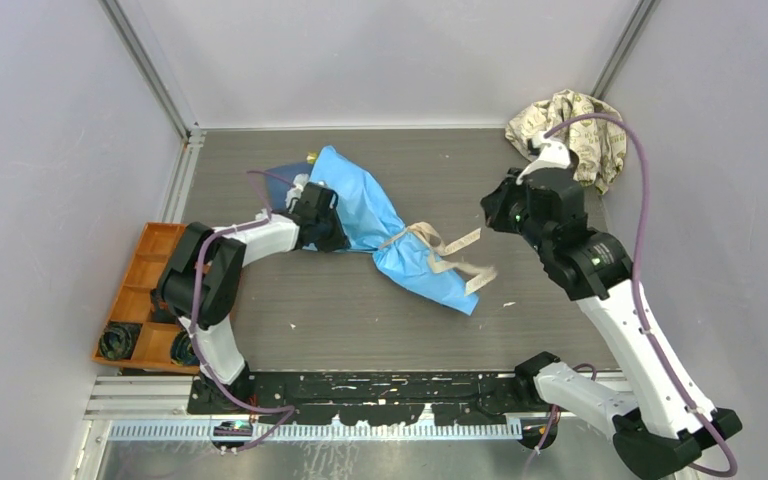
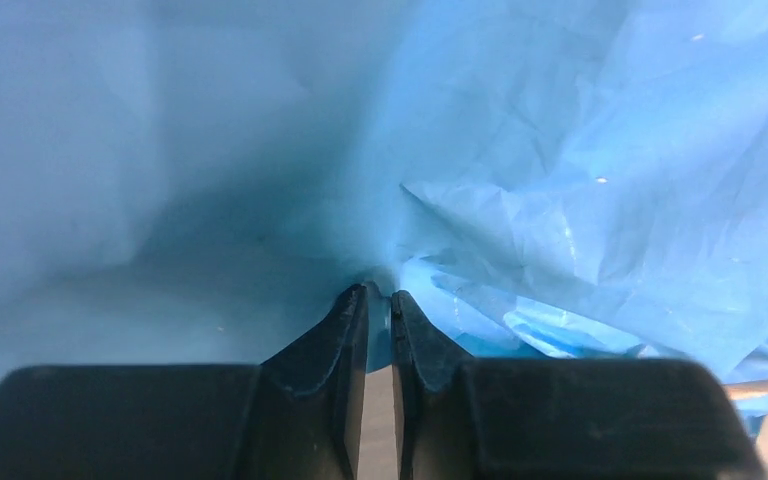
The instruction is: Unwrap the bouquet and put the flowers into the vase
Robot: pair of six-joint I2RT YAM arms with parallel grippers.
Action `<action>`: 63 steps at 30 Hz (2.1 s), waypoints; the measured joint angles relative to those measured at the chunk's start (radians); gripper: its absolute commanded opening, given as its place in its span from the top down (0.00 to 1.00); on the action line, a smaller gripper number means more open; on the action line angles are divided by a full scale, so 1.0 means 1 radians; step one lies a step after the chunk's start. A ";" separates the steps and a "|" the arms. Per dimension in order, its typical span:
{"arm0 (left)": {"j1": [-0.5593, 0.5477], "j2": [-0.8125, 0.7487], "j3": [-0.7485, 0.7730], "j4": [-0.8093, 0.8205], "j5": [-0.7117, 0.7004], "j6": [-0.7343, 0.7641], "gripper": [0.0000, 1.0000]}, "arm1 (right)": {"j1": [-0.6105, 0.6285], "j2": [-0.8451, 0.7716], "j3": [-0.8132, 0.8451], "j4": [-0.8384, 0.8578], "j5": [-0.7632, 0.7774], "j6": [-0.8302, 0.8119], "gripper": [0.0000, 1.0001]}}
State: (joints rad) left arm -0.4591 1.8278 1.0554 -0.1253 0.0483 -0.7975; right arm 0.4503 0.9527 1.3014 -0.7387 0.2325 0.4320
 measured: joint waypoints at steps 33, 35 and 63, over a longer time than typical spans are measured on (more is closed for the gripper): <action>-0.124 -0.108 0.049 -0.177 0.092 -0.067 0.83 | 0.343 0.668 -0.302 0.316 -0.134 0.175 0.65; -0.124 -0.195 0.034 -0.206 0.085 -0.067 0.83 | 0.373 0.701 -0.288 0.327 -0.134 0.185 0.64; -0.199 -0.292 -0.280 -0.129 -0.056 -0.137 0.85 | 0.456 0.568 -0.190 0.232 0.003 0.219 0.37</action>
State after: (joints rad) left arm -0.6579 1.5356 0.7757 -0.2546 -0.0078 -0.9340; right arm 0.9062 1.5211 1.1118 -0.5064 0.2356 0.6506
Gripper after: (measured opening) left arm 0.160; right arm 0.591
